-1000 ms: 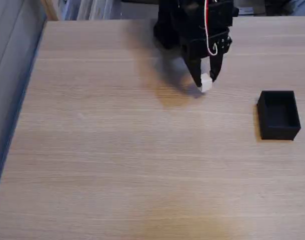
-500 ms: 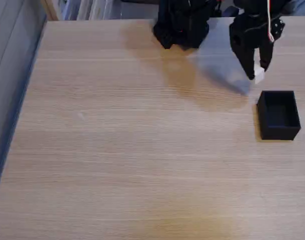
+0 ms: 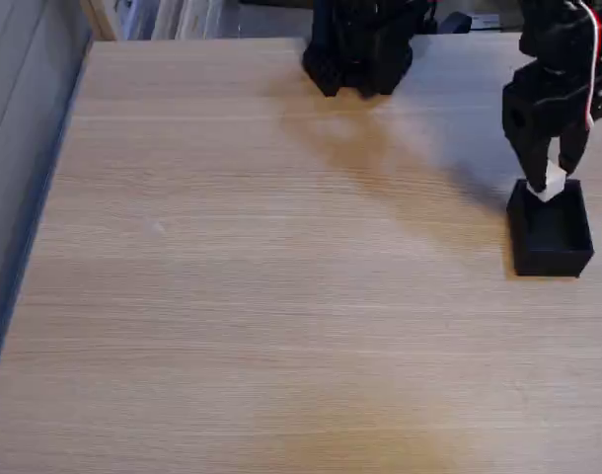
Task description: Pick a white block and place it in the black box.
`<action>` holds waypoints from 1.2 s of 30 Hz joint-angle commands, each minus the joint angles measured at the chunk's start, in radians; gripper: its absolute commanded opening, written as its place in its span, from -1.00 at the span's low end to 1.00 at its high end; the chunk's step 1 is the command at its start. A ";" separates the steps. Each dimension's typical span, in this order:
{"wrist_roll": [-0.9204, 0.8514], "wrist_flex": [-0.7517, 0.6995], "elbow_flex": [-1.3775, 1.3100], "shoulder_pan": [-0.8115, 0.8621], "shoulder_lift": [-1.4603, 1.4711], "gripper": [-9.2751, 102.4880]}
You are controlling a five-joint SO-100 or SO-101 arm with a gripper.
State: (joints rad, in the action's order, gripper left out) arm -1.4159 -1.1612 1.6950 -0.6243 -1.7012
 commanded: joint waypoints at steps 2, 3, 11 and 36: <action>0.009 0.008 -0.081 0.009 0.038 -0.83; 0.011 0.009 -0.092 0.009 0.049 -0.82; 0.051 0.000 -0.133 0.008 0.080 -0.47; -0.155 0.123 0.565 0.328 -0.591 -0.83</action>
State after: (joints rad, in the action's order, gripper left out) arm -1.5140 -1.0861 2.1062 -0.3543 -2.1368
